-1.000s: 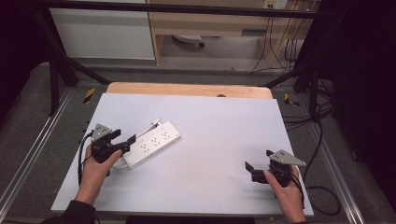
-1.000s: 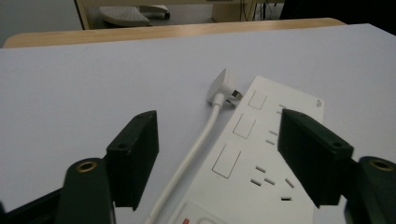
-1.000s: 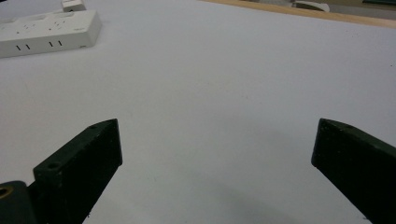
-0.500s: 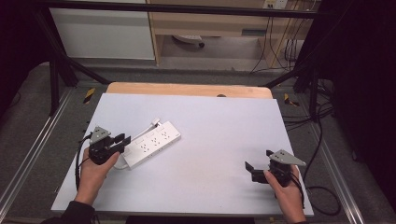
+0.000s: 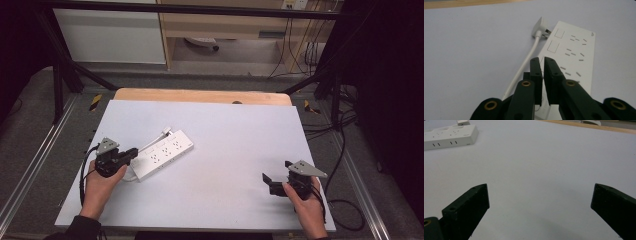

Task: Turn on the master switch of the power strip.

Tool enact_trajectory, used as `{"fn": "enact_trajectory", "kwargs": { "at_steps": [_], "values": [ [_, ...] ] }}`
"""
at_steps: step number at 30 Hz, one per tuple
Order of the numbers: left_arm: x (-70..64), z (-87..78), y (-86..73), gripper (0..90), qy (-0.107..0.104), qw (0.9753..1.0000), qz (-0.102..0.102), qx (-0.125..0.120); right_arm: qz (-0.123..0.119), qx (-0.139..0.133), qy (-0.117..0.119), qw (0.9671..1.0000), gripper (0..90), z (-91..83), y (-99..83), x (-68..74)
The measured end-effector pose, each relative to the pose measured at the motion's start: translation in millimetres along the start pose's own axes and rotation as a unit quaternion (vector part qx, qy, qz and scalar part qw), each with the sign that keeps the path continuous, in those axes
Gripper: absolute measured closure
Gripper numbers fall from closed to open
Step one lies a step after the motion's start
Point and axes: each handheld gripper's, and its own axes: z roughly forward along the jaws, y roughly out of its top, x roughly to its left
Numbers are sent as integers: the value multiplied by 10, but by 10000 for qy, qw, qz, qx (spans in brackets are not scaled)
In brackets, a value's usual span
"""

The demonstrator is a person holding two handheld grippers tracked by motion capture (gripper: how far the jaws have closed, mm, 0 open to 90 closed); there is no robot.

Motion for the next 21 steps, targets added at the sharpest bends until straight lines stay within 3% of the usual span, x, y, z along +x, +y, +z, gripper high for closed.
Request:
{"fn": "enact_trajectory", "kwargs": {
  "at_steps": [10, 21],
  "values": [
    [5, 5, -25, 900, -101, 9998, 65, 184, 12, 8, 5, 10000, 22, 5, 0, 4],
    [31, 19, -52, 900, -41, 9992, 76, 394, -11, 25, 5, 10000, 23, 7, 2, 10]
  ]
}}
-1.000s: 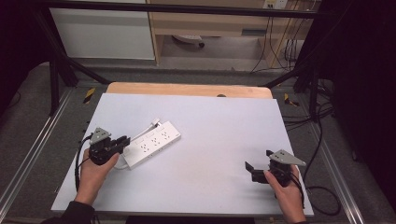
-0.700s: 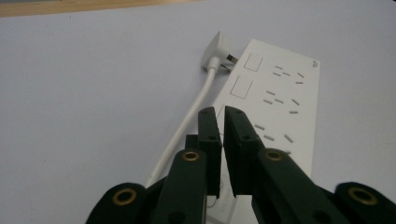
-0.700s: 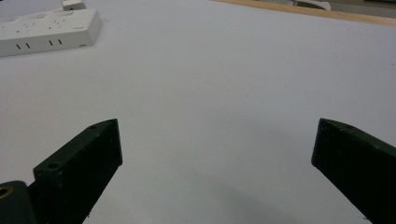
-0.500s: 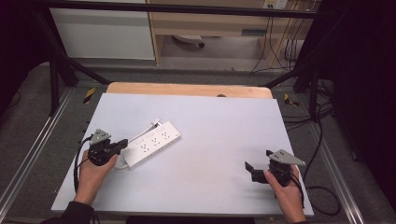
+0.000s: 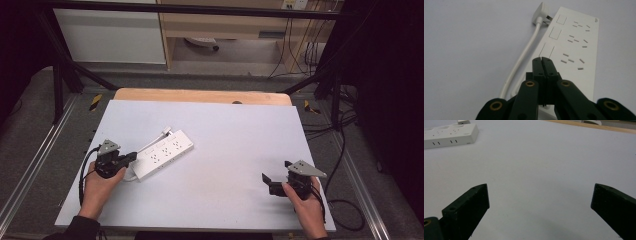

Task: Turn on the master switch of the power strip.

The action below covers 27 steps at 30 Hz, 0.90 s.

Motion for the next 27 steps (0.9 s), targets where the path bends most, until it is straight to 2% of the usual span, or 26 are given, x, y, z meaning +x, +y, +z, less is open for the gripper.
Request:
{"fn": "enact_trajectory", "kwargs": {
  "at_steps": [12, 25, 27],
  "values": [
    [5, 32, -29, 900, 12, 9998, 26, 213, 0, -13, 20, 10000, 22, -7, 5, 2],
    [-3, 34, -49, 900, 34, 9997, 61, 228, -31, -30, -4, 10000, 22, -16, 6, -2],
    [-8, 30, -67, 900, 36, 9998, -12, 178, -38, -26, -2, 10000, 22, -15, 6, -2]
  ]
}}
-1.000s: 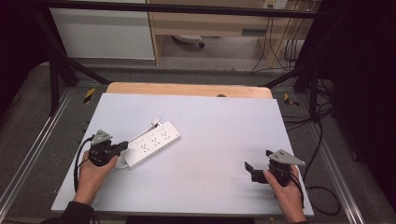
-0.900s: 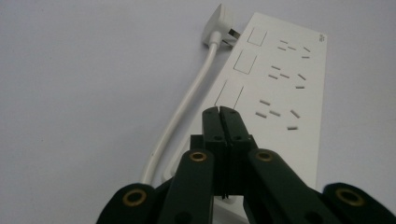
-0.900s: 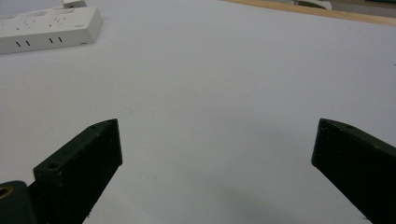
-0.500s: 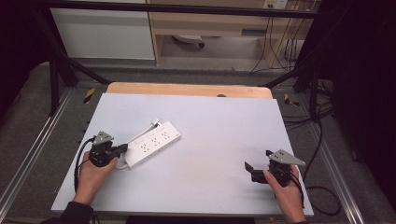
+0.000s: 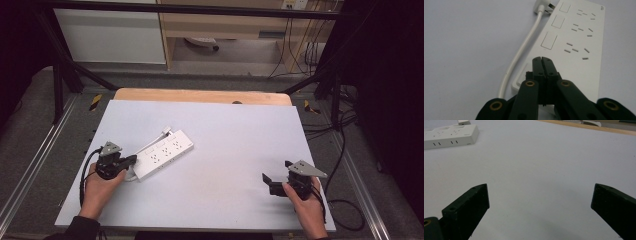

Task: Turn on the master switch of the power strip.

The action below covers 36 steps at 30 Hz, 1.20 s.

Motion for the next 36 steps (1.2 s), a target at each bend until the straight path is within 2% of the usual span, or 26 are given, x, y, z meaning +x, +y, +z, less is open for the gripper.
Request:
{"fn": "enact_trajectory", "kwargs": {
  "at_steps": [4, 11, 23, 36],
  "values": [
    [-6, -3, -9, 900, 16, 10000, 51, 27, 0, -27, 0, 10000, 21, -5, 0, 0],
    [19, 1, -22, 900, -5, 10000, -80, -7, -22, 4, 4, 10000, 22, -6, 1, 16],
    [13, 1, -21, 900, 8, 10000, -30, -1, -27, 11, -1, 10000, 21, 0, -1, 13],
    [21, 2, -17, 900, -19, 10000, -63, 11, -60, 38, -40, 10000, 23, 9, -3, 11]
  ]
}}
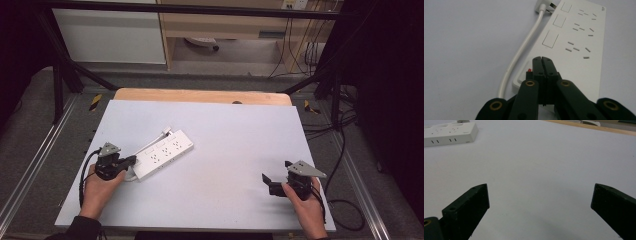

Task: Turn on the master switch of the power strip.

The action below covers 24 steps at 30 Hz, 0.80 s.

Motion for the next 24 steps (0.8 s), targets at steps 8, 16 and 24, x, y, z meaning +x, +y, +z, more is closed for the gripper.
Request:
{"fn": "enact_trajectory", "kwargs": {
  "at_steps": [8, 16, 24],
  "values": [
    [6, -2, 2, 900, -33, 10000, -50, 16, -7, 1, -5, 10000, 23, -1, 2, 2],
    [6, -2, 3, 900, -27, 10000, -57, 23, -26, 13, 6, 10000, 23, 6, 3, 7],
    [16, -2, 7, 900, -48, 10000, -59, 40, -27, 13, 4, 10000, 23, 2, 4, 6]
  ]
}}
